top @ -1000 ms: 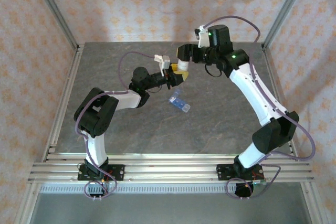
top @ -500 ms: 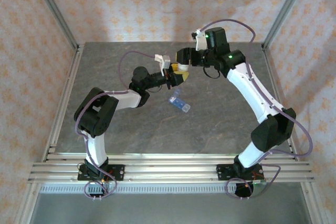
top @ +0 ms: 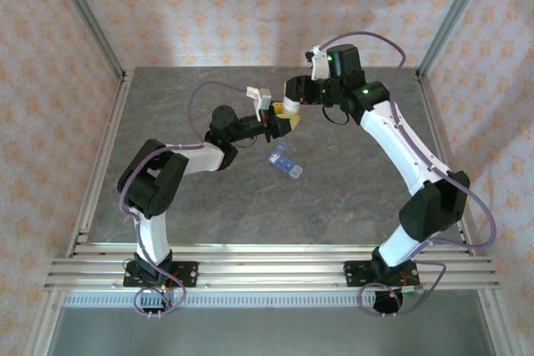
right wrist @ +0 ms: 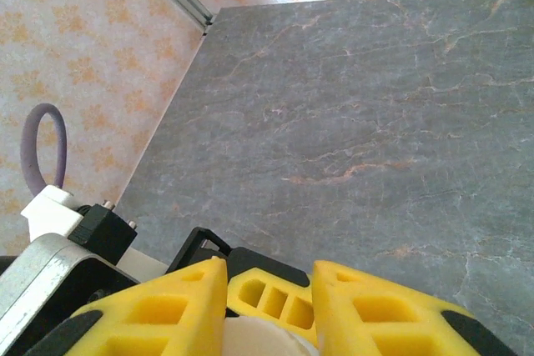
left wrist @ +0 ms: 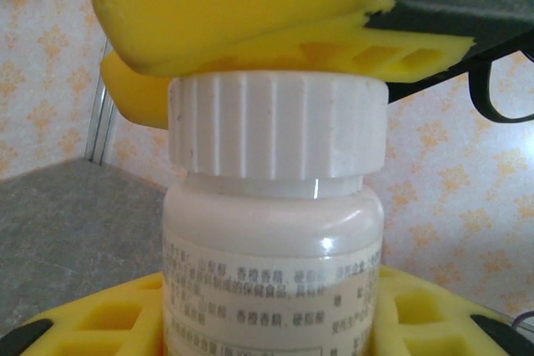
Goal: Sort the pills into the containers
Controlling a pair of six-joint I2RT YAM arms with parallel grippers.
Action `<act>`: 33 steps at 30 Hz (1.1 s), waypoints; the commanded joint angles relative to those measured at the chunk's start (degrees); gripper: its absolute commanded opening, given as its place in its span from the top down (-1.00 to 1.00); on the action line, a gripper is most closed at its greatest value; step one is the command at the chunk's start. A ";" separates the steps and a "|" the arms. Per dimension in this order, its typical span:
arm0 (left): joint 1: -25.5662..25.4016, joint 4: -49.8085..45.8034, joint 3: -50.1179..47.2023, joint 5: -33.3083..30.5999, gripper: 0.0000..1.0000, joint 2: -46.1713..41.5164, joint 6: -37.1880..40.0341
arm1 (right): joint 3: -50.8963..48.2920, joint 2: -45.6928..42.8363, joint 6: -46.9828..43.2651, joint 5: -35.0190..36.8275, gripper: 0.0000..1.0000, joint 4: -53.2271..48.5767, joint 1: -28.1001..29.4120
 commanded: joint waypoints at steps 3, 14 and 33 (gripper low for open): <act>-0.19 3.44 0.50 -2.67 1.00 -2.52 1.70 | -4.86 -1.37 2.88 4.12 0.40 0.01 2.23; -0.31 2.79 -2.89 -7.68 1.00 -4.40 6.73 | -7.43 -3.80 9.49 11.21 0.30 2.27 4.72; -0.34 3.28 -1.53 -2.18 1.00 -2.62 3.03 | -2.22 -4.41 0.35 3.61 -0.55 -0.68 0.42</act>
